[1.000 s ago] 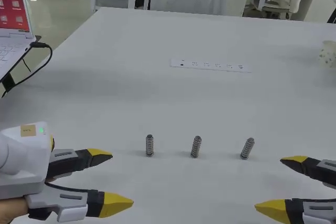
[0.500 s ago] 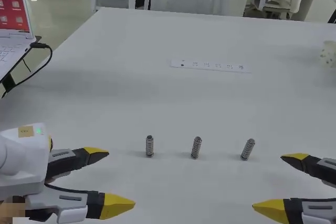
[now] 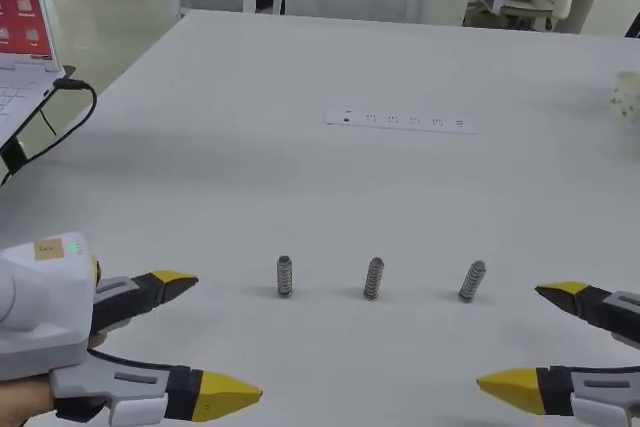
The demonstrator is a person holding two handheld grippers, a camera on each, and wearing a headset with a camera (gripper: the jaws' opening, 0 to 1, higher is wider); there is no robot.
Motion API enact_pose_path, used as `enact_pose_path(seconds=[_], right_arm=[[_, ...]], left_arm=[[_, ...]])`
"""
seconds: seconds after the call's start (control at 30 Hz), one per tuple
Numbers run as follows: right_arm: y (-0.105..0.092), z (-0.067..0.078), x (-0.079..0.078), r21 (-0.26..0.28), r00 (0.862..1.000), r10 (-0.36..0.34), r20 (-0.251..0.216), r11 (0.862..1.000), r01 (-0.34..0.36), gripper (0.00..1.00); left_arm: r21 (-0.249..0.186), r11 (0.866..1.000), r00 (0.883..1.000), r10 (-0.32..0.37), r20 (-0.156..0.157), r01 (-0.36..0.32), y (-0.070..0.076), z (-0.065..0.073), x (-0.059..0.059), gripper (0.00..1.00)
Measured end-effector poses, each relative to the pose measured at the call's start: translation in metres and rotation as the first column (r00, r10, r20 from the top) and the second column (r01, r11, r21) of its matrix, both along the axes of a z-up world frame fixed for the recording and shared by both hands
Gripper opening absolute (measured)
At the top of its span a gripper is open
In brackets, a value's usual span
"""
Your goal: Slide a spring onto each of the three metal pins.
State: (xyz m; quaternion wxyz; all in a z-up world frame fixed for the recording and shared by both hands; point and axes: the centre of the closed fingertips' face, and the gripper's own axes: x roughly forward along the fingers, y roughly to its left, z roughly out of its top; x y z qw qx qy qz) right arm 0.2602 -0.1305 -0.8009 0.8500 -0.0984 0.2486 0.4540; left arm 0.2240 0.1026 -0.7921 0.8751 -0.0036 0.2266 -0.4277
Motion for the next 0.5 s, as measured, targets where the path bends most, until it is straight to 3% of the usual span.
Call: enact_pose_path(seconds=[0.13, 0.5], right_arm=[[-0.0001, 0.0008, 0.0024, 0.005, 1.0, -0.007, 0.004, 1.0, 0.007, 0.89], [0.0041, 0.0036, 0.0062, 0.015, 1.0, -0.015, 0.009, 1.0, 0.015, 0.92]], left_arm=[[-0.011, 1.0, 1.0, 0.007, 0.003, -0.007, -0.0003, 0.0012, 0.001, 0.98], [-0.016, 1.0, 1.0, 0.009, 0.002, -0.009, 0.0, 0.0016, 0.0027, 0.98]])
